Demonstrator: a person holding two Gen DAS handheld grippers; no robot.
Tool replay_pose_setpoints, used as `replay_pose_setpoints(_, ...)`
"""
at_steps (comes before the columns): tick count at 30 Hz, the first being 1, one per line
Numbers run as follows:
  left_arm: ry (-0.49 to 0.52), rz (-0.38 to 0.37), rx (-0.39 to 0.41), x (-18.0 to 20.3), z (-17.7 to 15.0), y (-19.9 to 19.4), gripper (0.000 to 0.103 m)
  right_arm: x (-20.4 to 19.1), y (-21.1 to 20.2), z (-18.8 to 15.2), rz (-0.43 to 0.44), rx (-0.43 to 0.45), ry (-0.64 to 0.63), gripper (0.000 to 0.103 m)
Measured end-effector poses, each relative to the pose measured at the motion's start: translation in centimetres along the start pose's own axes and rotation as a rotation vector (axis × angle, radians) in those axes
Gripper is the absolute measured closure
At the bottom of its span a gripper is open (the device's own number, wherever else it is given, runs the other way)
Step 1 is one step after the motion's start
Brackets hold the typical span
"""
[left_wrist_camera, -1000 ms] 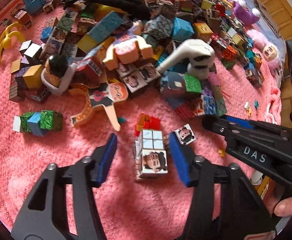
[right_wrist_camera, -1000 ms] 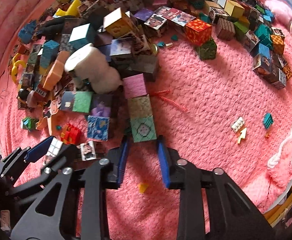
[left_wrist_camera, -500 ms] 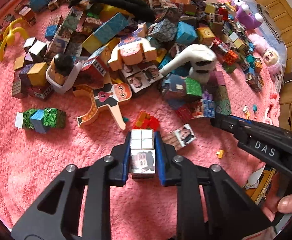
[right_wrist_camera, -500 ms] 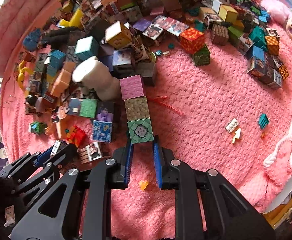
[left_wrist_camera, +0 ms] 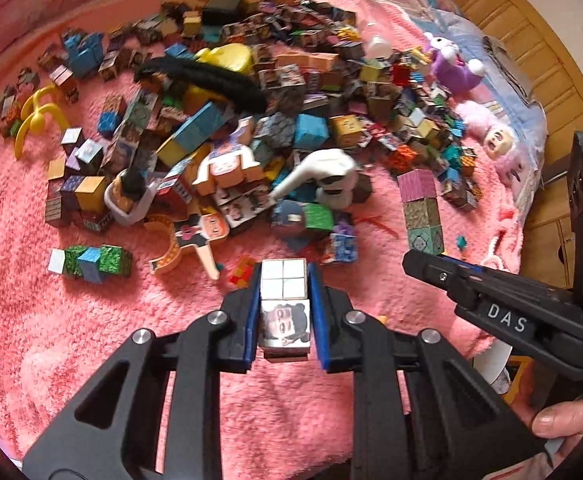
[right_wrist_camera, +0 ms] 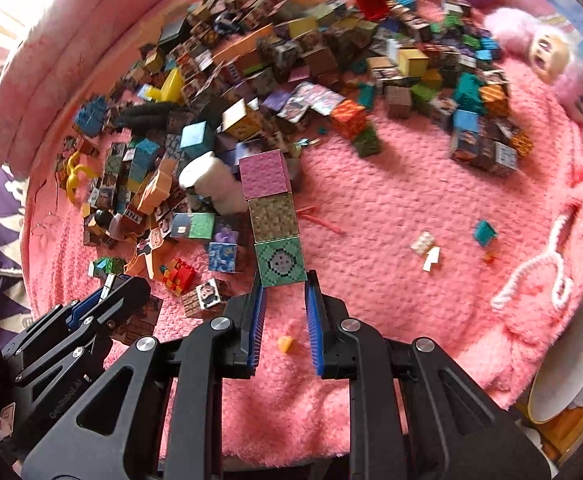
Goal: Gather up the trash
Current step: 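Carry the picture cube and block stack in both grippers over the white bin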
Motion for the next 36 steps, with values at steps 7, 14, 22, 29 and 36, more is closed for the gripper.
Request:
replay_pose_setpoints(7, 0.093, -0.034, 0.009, 5.2, 1.8, 0.0, 0.082, 4.0, -3.2, 0.2, -0.001, 0.064, 0.078, 0.086)
replay_pose_setpoints(14, 0.262, -0.115, 0.007, 14.5, 3.9, 0.8, 0.082, 11.3, -7.7, 0.2, -0.021, 0.145, 0.218, 0.086)
replay_pose_setpoints(22, 0.462, -0.222, -0.022, 26.2, 3.8, 2.0, 0.082, 20.8, -12.1, -1.2, -0.060, 0.218, 0.395, 0.086)
replay_pose_setpoints(29, 0.635, -0.294, -0.087, 35.4, 1.4, 3.9, 0.082, 28.8, -14.4, -4.4, -0.097, 0.252, 0.566, 0.086)
replay_pose_setpoints(36, 0.794, -0.349, -0.180, 43.0, -2.4, 6.3, 0.082, 36.2, -14.2, -9.6, -0.134, 0.231, 0.761, 0.085)
Point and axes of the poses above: each gripper's, at about its wrist camera, not at the fingertips, and y roughly the way its jaws point, x to its right, z to its top, the point moved 6 cm from there along y, roughly the way its jaws point, and after that the axes turned 7 degrees about y, right-handed, at the moved point
